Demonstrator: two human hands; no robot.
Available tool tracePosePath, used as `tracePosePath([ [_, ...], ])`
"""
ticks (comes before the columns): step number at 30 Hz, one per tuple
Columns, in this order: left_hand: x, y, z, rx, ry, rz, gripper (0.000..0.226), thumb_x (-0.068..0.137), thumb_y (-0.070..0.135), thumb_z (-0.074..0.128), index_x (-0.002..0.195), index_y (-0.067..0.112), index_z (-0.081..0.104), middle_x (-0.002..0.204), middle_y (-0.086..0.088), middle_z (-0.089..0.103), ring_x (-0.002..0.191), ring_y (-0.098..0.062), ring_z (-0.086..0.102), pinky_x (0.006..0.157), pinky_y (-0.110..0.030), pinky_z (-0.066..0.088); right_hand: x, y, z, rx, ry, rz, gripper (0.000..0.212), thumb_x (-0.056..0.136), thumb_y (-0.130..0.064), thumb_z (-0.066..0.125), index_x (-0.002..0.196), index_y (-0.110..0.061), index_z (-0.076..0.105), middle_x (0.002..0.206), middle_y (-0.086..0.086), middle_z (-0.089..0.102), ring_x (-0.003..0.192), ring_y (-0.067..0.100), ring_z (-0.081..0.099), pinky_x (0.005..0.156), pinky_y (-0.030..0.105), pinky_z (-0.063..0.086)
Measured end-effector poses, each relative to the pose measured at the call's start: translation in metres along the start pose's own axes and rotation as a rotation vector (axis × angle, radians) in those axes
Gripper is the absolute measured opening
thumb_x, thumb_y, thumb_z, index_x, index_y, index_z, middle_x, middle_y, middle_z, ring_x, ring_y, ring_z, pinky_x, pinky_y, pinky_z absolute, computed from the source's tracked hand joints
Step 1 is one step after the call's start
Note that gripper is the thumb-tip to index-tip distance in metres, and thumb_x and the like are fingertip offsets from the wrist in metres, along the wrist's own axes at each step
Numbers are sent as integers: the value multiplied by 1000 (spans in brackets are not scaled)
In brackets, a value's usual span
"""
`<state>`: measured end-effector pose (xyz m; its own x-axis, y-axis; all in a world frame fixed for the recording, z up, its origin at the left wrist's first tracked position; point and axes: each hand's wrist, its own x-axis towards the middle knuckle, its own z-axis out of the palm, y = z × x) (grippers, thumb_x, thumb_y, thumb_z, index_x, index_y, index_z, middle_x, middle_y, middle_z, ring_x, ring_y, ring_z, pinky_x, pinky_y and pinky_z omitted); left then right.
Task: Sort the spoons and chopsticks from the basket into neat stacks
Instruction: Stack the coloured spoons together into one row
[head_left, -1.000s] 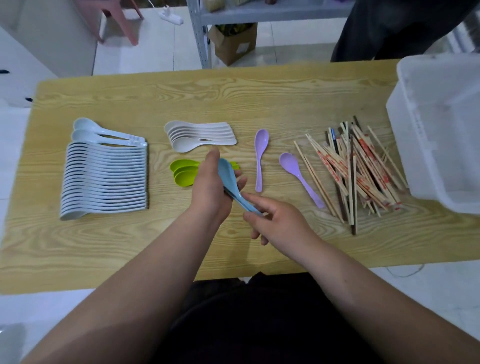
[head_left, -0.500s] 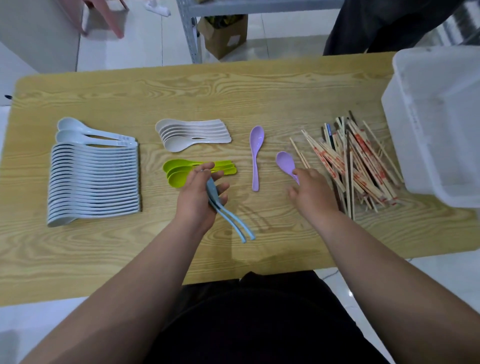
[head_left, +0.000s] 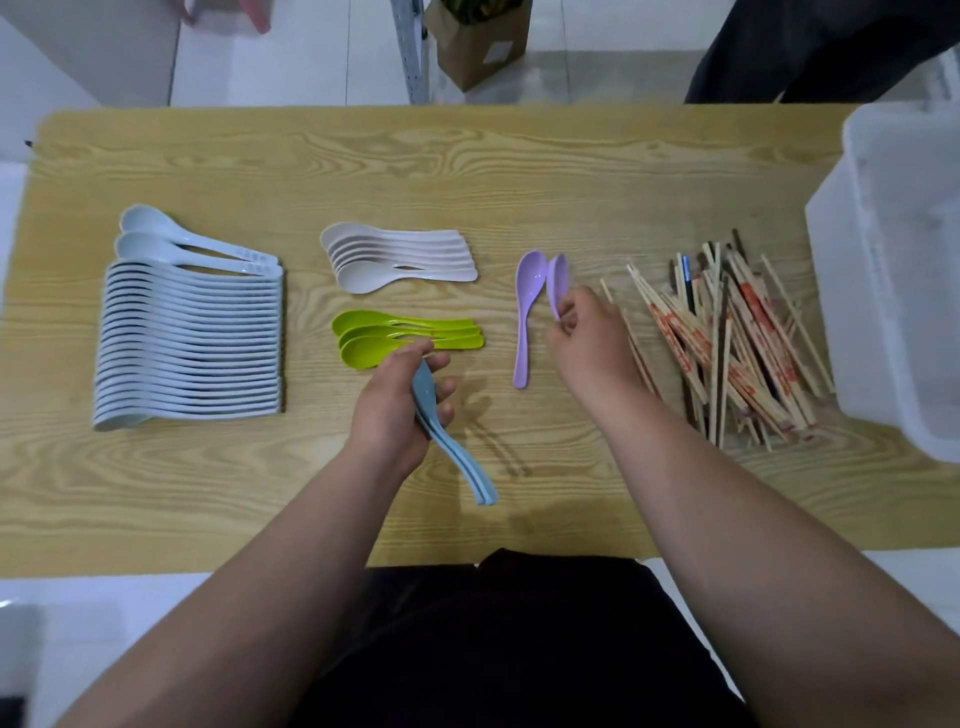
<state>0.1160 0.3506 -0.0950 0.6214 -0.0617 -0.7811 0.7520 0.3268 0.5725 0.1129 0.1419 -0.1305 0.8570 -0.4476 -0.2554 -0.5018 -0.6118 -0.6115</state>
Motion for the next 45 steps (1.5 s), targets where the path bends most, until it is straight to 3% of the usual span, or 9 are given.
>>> tracePosePath([
  [11,7,3,-17,-10,3,0,18,99,26,53,112,17,62,100,-3,67,69,-17,61,52,-25,47,11,-21,46,-121,-104,39,24,92,-16,56,116,-20,57,114,12,50,88,38,61,73,39,53],
  [14,8,8,-21,-32,-7,7,20,100,24,51,115,14,61,101,-4,66,69,-18,62,54,-26,50,6,-12,38,-207,-122,36,30,89,-13,59,118,-20,60,115,14,59,99,36,61,76,31,42],
  [19,2,18,-30,-23,-107,30,20,104,25,50,119,14,57,108,-6,63,85,-23,66,71,-35,61,-41,-34,12,196,-85,47,25,80,-9,70,99,-25,67,84,-5,69,75,12,64,72,27,48],
  [22,-8,32,-35,-4,-241,53,20,104,24,49,119,12,53,110,-5,67,95,-25,70,86,-43,58,-88,-70,-5,400,-249,12,29,82,-6,73,89,-33,66,78,-7,68,68,6,61,67,20,47],
  [27,-37,60,-45,26,-357,139,15,106,20,45,107,8,55,92,-7,71,83,-19,72,76,-39,62,-139,-110,-13,524,-407,18,24,84,-1,69,101,-18,71,84,6,72,64,6,58,54,15,42],
  [32,-62,79,-51,93,-278,177,13,104,21,51,104,9,53,98,-10,65,86,-27,72,69,-47,62,-162,-135,-7,499,-451,5,26,88,-6,67,97,-30,72,70,-5,65,56,15,55,45,23,41],
  [35,-75,88,-48,142,-272,194,12,100,21,58,103,11,54,96,-7,63,86,-28,69,81,-56,58,-170,-147,-6,510,-449,-24,26,87,-15,66,102,-33,76,79,-2,75,71,24,65,72,48,57],
  [39,-82,94,-52,180,-266,201,19,94,17,68,107,8,56,90,-7,63,78,-22,66,73,-45,59,-174,-159,-5,534,-447,-38,30,89,-11,63,105,-34,75,94,2,78,92,23,74,94,49,56],
  [45,-85,100,-62,44,-169,255,21,89,-5,61,99,12,52,71,-5,52,56,-17,53,56,-29,52,-185,-170,-4,1016,-595,245,13,100,-16,60,104,-7,52,107,23,73,94,37,74,71,47,60],
])
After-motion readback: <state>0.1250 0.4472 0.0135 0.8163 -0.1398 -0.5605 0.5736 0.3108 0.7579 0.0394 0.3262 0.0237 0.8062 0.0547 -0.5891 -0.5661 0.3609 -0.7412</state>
